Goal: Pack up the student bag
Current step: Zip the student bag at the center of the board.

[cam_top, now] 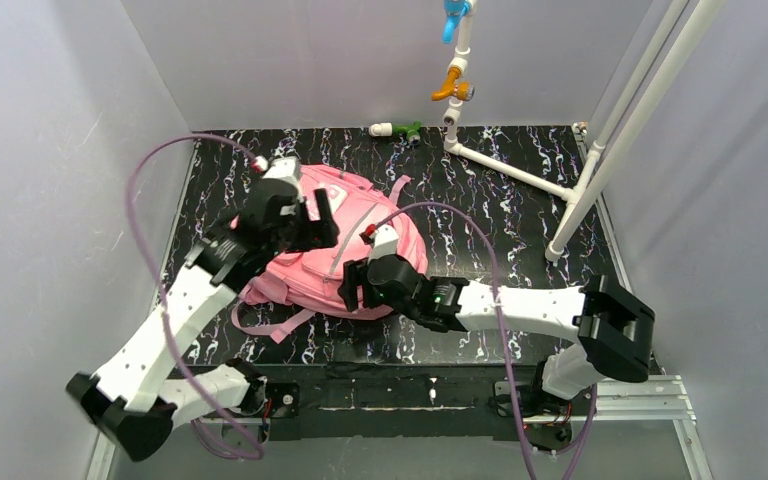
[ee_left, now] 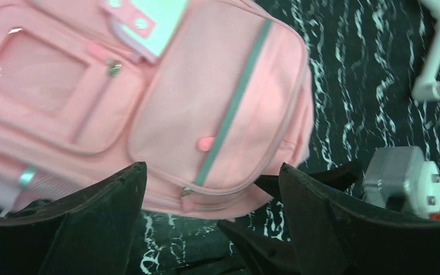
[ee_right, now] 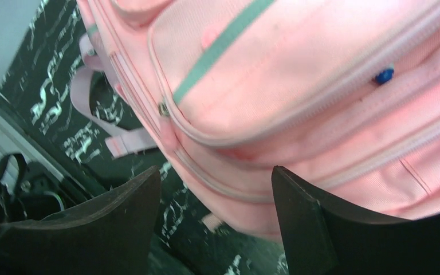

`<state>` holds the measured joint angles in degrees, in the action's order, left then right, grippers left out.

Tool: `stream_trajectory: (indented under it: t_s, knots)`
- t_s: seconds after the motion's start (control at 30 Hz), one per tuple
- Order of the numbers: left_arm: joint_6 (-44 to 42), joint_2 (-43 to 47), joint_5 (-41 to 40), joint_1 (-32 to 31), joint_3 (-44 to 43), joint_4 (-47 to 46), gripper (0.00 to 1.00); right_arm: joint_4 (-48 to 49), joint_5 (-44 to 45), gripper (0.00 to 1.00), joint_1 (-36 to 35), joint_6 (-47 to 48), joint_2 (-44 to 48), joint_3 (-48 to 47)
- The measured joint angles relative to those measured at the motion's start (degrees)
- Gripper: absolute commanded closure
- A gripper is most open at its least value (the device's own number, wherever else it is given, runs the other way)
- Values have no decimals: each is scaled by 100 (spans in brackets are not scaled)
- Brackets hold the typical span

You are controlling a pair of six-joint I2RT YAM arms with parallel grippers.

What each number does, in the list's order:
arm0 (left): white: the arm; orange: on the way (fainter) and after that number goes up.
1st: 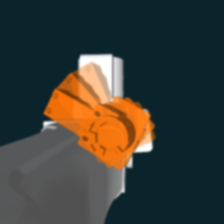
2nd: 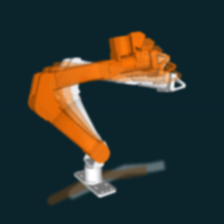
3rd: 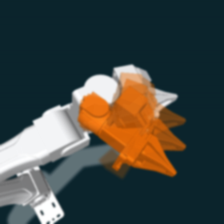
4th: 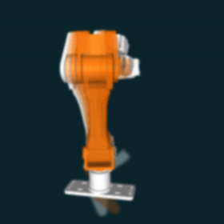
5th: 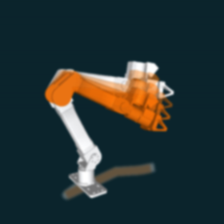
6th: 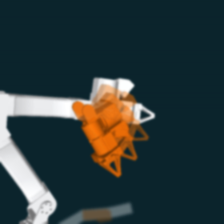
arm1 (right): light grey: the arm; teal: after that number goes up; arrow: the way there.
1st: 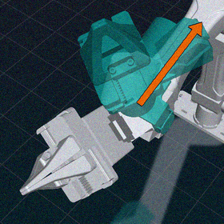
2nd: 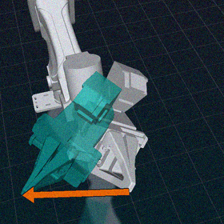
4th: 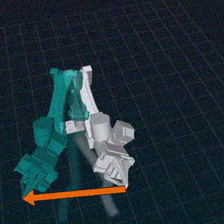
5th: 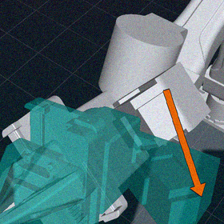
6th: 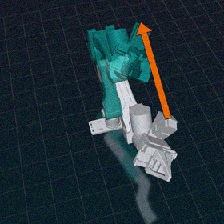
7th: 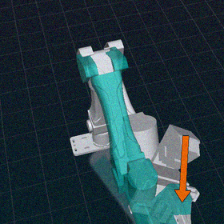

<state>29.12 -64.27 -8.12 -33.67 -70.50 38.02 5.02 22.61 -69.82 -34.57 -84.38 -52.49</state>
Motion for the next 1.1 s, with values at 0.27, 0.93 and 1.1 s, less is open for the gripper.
stream_trajectory:
  t_s: [0.27,0.93,1.1]
  knots:
    - [857,1088,-1631,46,306,793,17,-181,1047,32,-446,-428,-916,-1047]
    - [1687,1370,-2726,46,304,1908,17,-1445,1919,28,-1145,-424,-1644,-2046]
    - [1528,1377,-2920,46,291,1915,17,-1561,1969,31,-1217,-673,-1613,-2129]
